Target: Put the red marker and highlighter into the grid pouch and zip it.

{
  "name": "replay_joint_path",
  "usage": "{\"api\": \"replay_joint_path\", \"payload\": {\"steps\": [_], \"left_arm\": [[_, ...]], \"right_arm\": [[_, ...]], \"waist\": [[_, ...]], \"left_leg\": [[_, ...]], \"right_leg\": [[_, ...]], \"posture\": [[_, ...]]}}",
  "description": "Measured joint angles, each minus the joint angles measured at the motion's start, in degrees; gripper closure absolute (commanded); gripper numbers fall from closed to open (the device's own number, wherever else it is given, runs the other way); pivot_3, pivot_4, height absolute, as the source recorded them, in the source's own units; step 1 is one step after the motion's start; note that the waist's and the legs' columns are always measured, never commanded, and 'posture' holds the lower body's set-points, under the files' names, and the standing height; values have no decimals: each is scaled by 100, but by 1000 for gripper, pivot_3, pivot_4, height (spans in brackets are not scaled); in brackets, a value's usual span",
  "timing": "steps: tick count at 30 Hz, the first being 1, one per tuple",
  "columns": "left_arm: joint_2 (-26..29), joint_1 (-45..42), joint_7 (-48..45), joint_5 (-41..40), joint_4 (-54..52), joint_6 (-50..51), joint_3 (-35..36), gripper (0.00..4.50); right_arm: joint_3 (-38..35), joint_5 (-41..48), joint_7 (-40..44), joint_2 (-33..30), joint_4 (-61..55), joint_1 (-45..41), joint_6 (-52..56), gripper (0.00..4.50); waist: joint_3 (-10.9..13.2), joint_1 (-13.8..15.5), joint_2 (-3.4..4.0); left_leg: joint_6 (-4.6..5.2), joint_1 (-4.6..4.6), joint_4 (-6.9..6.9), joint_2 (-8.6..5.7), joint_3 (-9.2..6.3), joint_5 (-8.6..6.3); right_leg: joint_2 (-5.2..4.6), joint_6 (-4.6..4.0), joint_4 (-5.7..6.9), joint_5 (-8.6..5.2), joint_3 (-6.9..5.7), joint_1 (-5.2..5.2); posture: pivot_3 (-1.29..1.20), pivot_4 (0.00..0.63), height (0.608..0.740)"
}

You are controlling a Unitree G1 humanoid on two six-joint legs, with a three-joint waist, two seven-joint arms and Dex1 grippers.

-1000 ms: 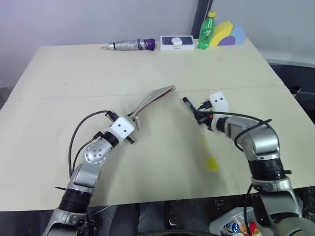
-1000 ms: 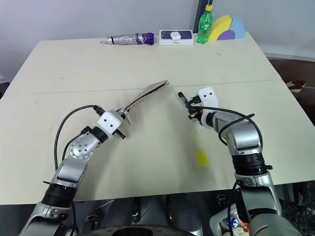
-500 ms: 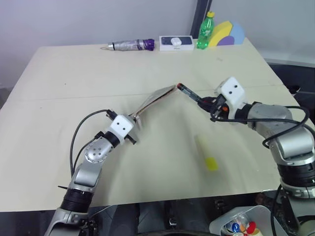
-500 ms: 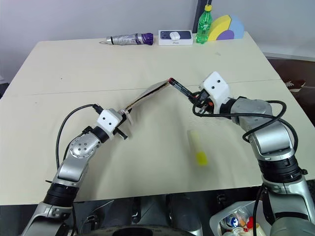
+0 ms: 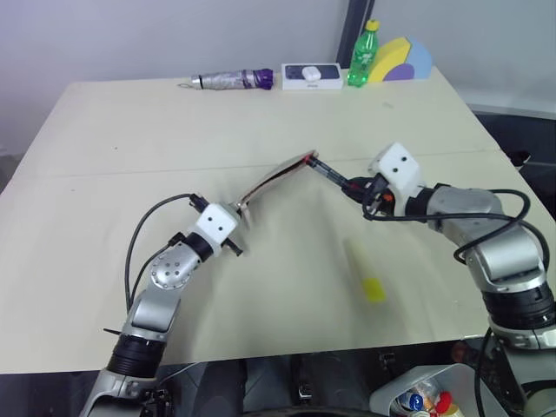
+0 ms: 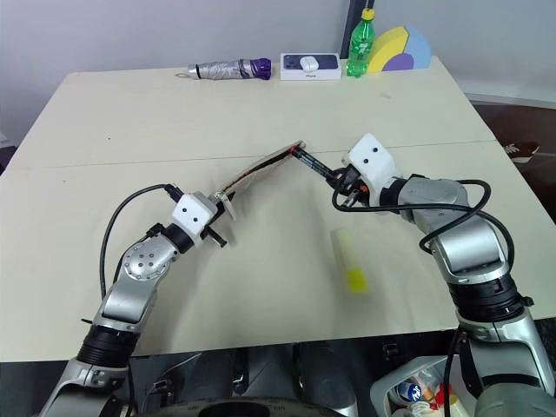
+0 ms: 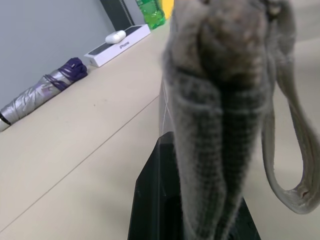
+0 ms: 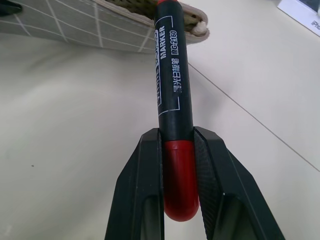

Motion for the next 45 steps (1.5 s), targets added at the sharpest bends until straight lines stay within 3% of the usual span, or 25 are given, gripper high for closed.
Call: {"api": "replay_joint_path", "payload": {"steps": [6,13,22,30,36,45], "left_arm": [[29,6,-56,34,-7,-7,-61,4500],[592,9,-439,347,-11,-430,-367,4500],[894,-91,-1092,443,47,-1017,-715,4500],[909,-231,-1329,331,108,-1121,-769,4500],[458,-237,-1032,147,110,-567,-620,4500],[-236,-448,-409,19,230,206,-459,4500]], "right_arm": [[267,-249,165,-162,17,-27,-145,4176],[887,-942,796,-886,-44,54,-1091,4176],[1565,-1617,1575,-881,-315,-36,-2135,4176],[1424,-1398,1779,-369,-482,-329,-1635,148],[195,-657,1614,-423,-781,-250,-396,148],[-1143,-35,1247,-826,-1245,1300,1057,148]], "waist": [[0,4,0],[0,-2,0],[0,4,0],[0,27,0],[0,129,0],[-4,126,2]], "left_leg": [[0,0,1,0,0,0],[1,1,1,1,0,-1],[1,1,7,1,-1,-1],[2,0,12,1,-2,-1],[5,1,18,1,-2,-3],[9,5,21,-4,-3,-5]], "right_leg": [[0,0,0,0,0,0],[0,0,0,0,1,0],[0,0,1,0,0,1],[-3,0,4,0,-1,4],[-2,5,4,4,-1,8],[2,11,2,7,4,15]], "posture": [[0,150,740],[0,150,740],[0,150,740],[0,150,740],[0,150,740],[0,150,740]]}}
